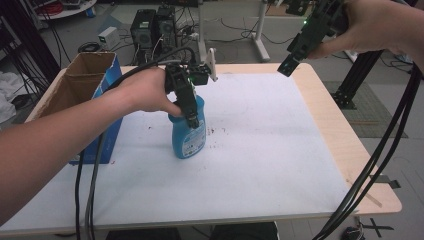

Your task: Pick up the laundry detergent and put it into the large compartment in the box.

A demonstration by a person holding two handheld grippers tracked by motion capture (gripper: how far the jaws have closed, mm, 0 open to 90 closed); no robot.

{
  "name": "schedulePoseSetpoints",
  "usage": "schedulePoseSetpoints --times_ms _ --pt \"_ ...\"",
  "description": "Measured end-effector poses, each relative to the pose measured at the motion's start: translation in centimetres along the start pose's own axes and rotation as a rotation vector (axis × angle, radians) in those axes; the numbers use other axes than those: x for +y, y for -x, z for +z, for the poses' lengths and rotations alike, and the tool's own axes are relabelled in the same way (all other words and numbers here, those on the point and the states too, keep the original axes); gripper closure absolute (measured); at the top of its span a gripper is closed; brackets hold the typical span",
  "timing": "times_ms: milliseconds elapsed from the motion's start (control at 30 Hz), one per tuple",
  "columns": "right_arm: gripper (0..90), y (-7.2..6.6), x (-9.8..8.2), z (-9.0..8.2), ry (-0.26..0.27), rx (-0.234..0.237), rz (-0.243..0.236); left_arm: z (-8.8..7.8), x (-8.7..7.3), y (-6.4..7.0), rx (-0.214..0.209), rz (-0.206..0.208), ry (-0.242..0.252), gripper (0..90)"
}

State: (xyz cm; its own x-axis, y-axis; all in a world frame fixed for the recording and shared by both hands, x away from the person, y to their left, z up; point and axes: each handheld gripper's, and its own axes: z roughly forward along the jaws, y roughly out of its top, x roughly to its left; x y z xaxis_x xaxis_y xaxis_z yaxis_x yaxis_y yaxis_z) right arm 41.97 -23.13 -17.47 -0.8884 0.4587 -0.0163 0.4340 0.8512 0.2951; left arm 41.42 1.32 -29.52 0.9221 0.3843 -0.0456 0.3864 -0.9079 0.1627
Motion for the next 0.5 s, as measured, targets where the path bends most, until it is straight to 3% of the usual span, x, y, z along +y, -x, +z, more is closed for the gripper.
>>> schedulePoseSetpoints --times_ms 300,500 --pt "12.6 0.2 -0.2 -0.1 0.005 -0.002 0.006 -0.3 -0.2 0.2 0.009 0.045 -0.001 34.5" --pt "12.6 0.4 -0.1 0.0 0.005 -0.001 0.008 -1.4 -0.4 0.3 0.009 0.081 0.009 34.7"
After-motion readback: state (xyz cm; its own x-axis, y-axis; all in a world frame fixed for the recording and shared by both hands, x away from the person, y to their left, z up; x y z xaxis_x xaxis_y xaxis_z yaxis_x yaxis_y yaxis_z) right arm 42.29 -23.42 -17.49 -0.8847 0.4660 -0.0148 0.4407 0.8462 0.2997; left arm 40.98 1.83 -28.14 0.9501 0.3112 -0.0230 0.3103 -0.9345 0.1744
